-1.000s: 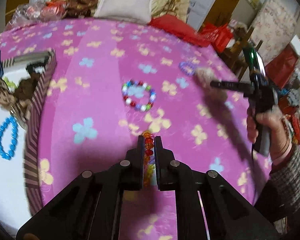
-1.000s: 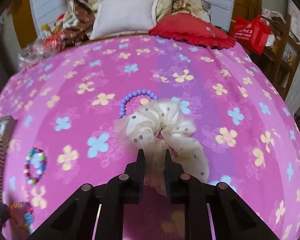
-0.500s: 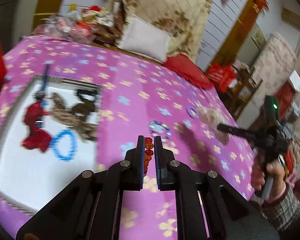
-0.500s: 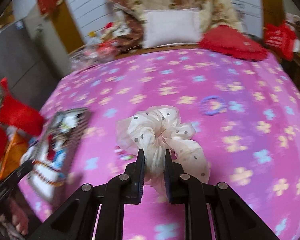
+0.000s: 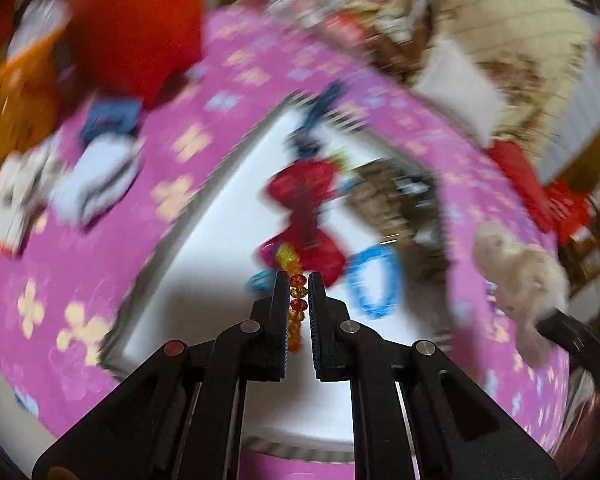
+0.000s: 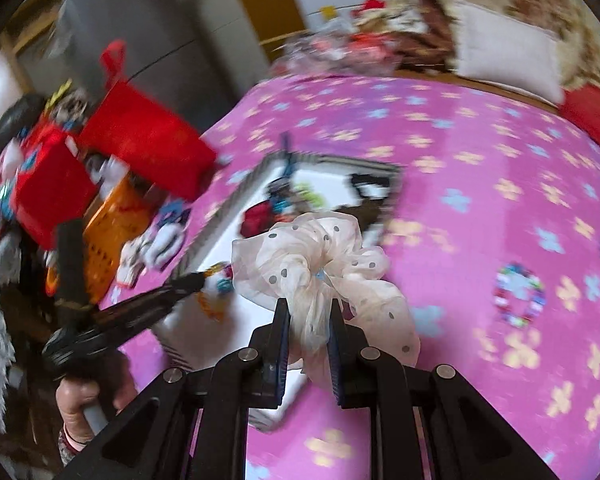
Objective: Organize jewelry
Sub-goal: 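Carry the bracelet and scrunchie over the tray and open both grippers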
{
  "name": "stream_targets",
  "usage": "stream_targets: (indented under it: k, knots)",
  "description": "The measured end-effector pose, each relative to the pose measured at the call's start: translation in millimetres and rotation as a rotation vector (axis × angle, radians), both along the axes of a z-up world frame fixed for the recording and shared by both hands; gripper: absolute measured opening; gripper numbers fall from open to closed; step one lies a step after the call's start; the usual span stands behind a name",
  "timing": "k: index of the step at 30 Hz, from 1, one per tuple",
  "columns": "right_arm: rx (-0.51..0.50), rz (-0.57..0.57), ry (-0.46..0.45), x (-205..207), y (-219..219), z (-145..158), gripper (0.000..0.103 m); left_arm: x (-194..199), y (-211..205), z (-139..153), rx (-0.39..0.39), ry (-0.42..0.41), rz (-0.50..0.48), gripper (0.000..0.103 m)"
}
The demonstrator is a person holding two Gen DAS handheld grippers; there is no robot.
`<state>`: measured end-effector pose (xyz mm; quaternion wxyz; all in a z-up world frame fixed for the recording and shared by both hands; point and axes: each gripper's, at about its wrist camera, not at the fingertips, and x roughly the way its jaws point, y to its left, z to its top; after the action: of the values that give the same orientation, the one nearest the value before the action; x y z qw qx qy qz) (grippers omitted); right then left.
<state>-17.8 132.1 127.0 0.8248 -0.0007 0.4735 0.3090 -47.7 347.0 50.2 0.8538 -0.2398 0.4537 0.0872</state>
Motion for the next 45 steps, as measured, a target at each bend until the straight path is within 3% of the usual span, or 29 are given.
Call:
stream_targets:
  k: [4, 7, 13, 15, 17, 19, 26, 30, 32, 40, 45]
  knots:
    - [-0.058, 0.098, 0.021, -10.3, 49.5, -25.6, 0.016, 0.1, 23.7, -21.0, -0.028, 0.084, 0.095, 0.007]
    - [-0.095, 0.158, 0.061, -20.7, 73.0, -52.0, 0.016, -3.5, 30.2, -17.4, -0.056, 0.056, 0.109, 0.008]
    - [-0.167, 0.2, 0.1, -32.9, 87.2, -87.3, 0.016, -13.0, 31.6, 4.7, -0.02, -0.036, 0.139, 0.008]
    - [-0.174, 0.201, 0.118, -34.1, 83.9, -90.2, 0.017, -13.4, 35.6, 11.2, -0.022, -0.063, 0.149, 0.01]
    - [-0.18, 0.195, 0.124, -35.4, 81.2, -91.2, 0.034, -14.2, 36.9, 14.0, -0.02, -0.074, 0.161, 0.012]
    - [-0.173, 0.195, 0.098, -38.7, 76.6, -86.5, 0.044, -15.0, 37.7, 15.3, -0.021, -0.08, 0.169, 0.012]
    - [-0.179, 0.163, -0.065, -43.1, 54.9, -45.8, 0.046, -15.8, 38.3, 17.9, -0.035, -0.093, 0.183, 0.012]
    - [-0.221, 0.037, -0.123, -0.6, 50.1, -35.9, 0.046, -13.3, 37.3, 18.4, -0.051, -0.104, 0.185, 0.012]
    - [-0.237, 0.025, -0.1, 23.5, 57.4, -41.2, 0.037, -10.4, 35.8, 17.5, -0.053, -0.103, 0.18, 0.012]
    - [-0.338, -0.011, 0.056, 106.4, 96.4, -94.9, 0.034, 0.7, 36.5, 8.7, -0.084, -0.088, 0.165, 0.012]
    - [-0.361, -0.059, 0.032, 131.0, 98.2, -96.0, 0.034, 3.1, 38.2, 10.2, -0.09, -0.095, 0.157, 0.012]
